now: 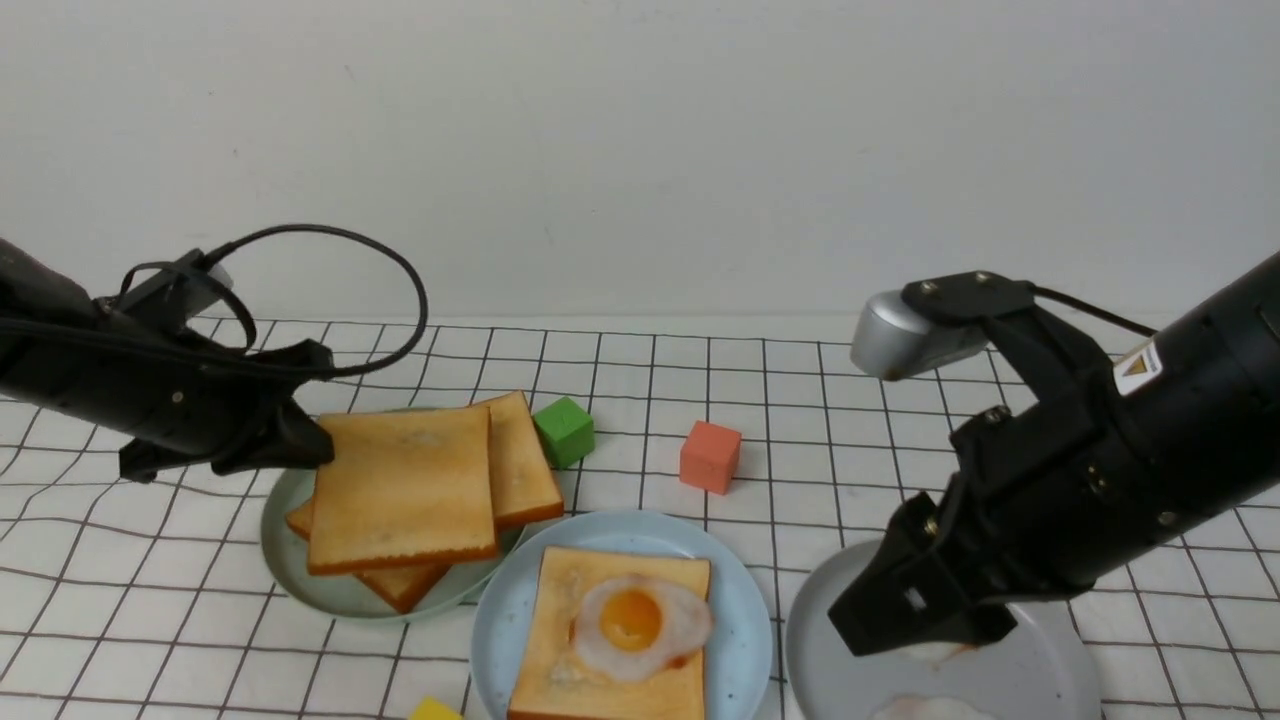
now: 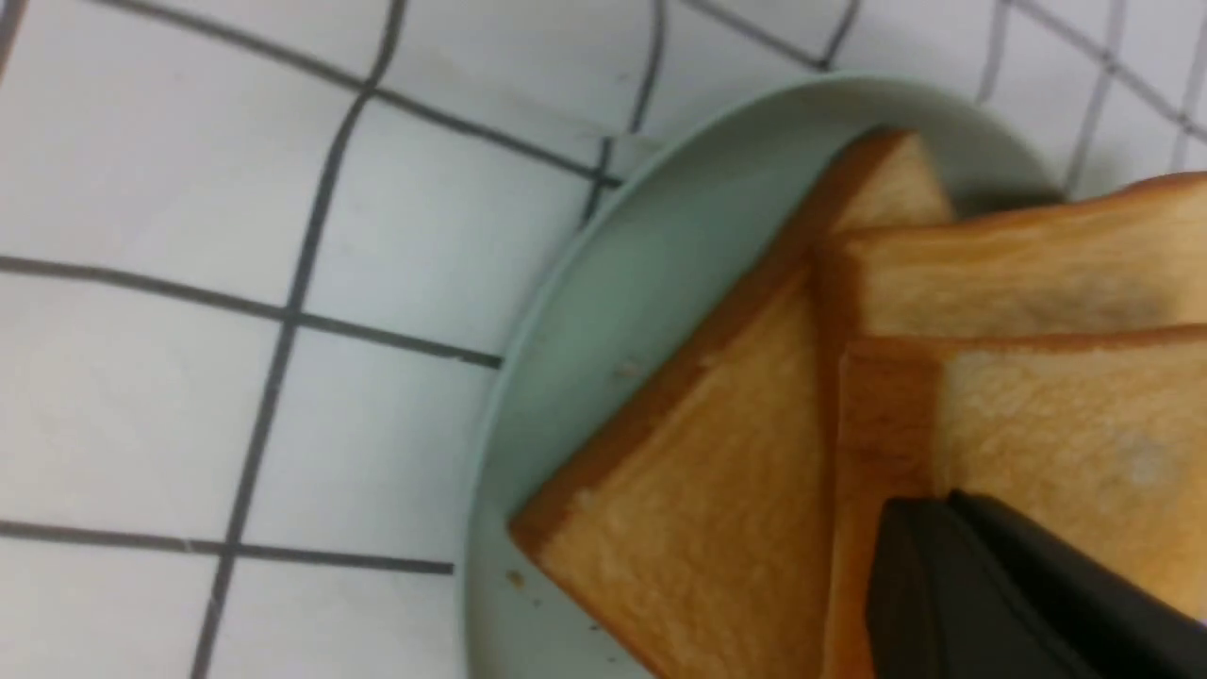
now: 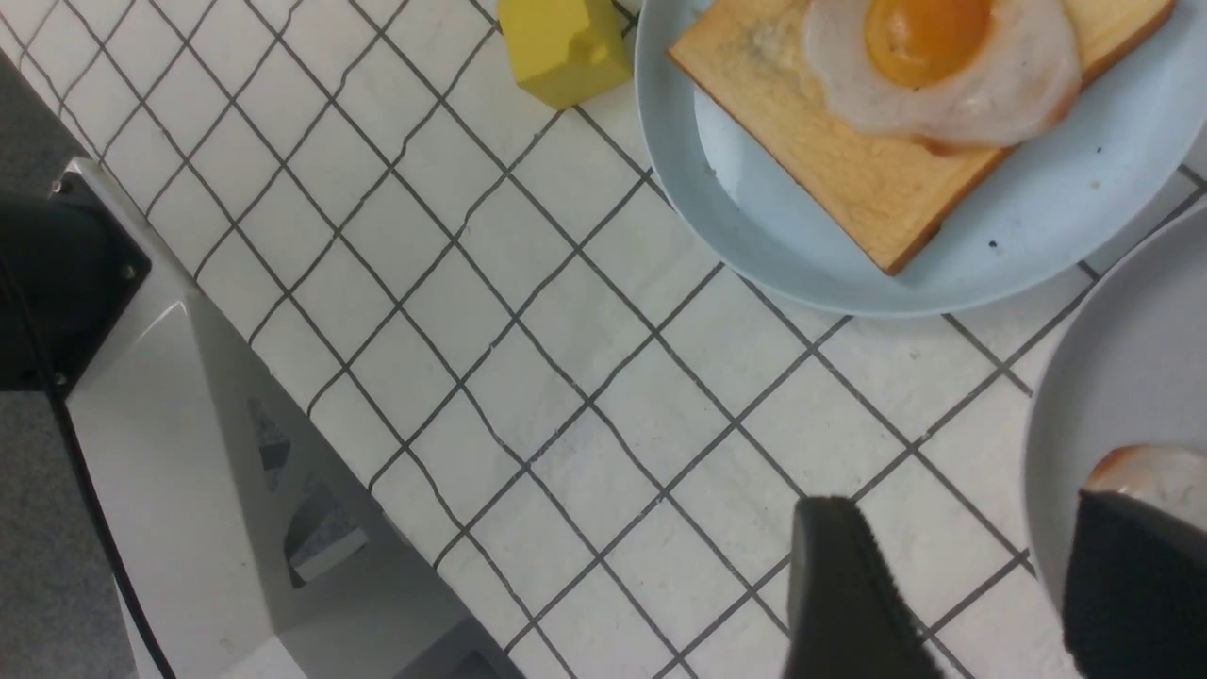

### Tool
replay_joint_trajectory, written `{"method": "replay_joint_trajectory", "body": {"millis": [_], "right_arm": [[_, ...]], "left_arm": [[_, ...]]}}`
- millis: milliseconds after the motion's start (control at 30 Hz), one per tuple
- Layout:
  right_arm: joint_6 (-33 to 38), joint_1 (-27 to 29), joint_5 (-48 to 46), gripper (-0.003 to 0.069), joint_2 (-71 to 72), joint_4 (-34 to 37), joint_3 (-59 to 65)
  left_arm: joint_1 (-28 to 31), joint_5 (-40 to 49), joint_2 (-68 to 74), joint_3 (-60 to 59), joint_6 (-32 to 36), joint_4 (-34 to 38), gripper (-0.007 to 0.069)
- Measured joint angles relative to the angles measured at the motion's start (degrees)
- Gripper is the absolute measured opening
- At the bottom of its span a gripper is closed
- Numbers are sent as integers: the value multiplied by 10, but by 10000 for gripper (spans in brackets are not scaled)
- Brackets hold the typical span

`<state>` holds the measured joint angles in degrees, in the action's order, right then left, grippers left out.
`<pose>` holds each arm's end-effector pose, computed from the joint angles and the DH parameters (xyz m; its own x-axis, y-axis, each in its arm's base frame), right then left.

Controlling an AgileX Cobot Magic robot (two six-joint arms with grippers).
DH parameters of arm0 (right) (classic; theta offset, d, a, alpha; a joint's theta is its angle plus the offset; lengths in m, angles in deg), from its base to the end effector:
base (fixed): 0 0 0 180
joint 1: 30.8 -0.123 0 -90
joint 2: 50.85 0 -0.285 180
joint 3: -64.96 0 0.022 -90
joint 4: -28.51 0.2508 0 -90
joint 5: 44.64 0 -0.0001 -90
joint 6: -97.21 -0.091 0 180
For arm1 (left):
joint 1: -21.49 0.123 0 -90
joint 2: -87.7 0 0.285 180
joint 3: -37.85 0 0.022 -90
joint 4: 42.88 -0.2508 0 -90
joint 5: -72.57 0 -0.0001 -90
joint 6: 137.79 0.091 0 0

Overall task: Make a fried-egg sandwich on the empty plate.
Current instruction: Use the left arm to grab a slice of bread

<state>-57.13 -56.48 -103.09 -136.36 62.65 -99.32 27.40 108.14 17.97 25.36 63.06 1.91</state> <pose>0.2173 0.1528 0.3076 -0.7496 -0.4644 -0.4717 -0.6487 0.6570 0.3841 0.3653 0.0003 0.2015 -0.8509 -0.3725 -0.3704 -0.1599 0.8553 -0.4929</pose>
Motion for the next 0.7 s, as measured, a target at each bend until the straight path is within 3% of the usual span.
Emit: {"method": "replay_joint_trajectory", "body": {"millis": [167, 233, 367, 500, 700], "right_arm": [[0, 0, 0, 350, 0, 0, 0], [0, 0, 0, 350, 0, 0, 0], [0, 0, 0, 350, 0, 0, 0], [0, 0, -5, 350, 0, 0, 0], [0, 0, -14, 350, 0, 0, -2]], "left_arm": [[0, 2, -5, 0, -3, 0, 147], [0, 0, 2, 0, 3, 0, 281], [0, 12, 15, 0, 43, 18, 437], [6, 21, 32, 0, 82, 58, 494], [57, 61, 51, 0, 177, 149, 499]]}}
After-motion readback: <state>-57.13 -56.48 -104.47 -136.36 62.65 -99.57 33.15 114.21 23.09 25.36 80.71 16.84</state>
